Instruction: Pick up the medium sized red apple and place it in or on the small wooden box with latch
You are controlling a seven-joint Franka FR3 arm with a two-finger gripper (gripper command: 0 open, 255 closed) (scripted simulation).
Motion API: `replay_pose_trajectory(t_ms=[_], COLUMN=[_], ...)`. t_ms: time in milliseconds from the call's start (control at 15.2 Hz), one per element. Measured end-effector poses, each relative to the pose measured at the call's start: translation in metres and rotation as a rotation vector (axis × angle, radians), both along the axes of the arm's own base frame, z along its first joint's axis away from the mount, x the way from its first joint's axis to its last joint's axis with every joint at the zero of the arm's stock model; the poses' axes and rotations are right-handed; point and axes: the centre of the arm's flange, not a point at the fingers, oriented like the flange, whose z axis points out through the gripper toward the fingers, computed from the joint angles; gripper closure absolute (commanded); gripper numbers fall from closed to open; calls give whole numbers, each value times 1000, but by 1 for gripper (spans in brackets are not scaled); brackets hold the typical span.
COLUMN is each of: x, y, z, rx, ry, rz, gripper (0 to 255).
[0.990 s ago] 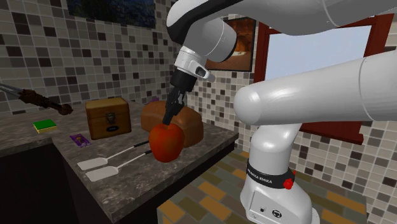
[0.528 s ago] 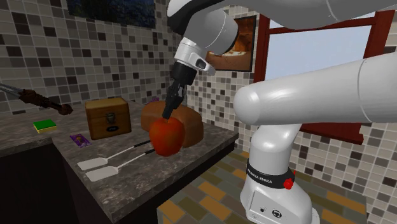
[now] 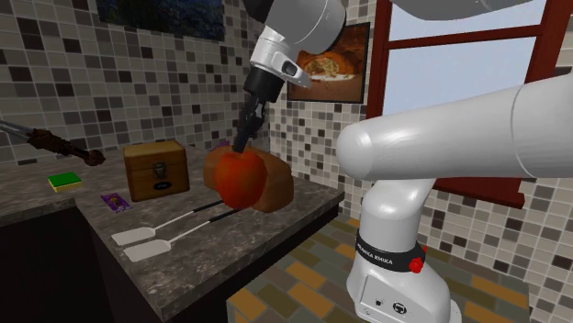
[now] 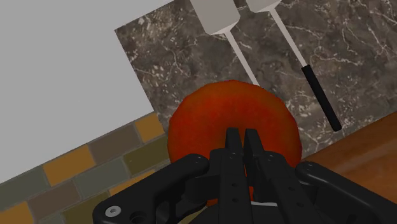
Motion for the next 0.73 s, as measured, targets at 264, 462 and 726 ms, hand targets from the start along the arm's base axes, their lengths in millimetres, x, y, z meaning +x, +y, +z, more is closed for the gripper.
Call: replay_pose_trajectory(t_ms=[264, 462, 726], x=[-1, -1, 0], y=[0, 1, -1], z=[21, 36, 57], rx=[0, 0, 0], ry=[0, 0, 0], rz=[0, 0, 0], gripper=[255, 255, 255])
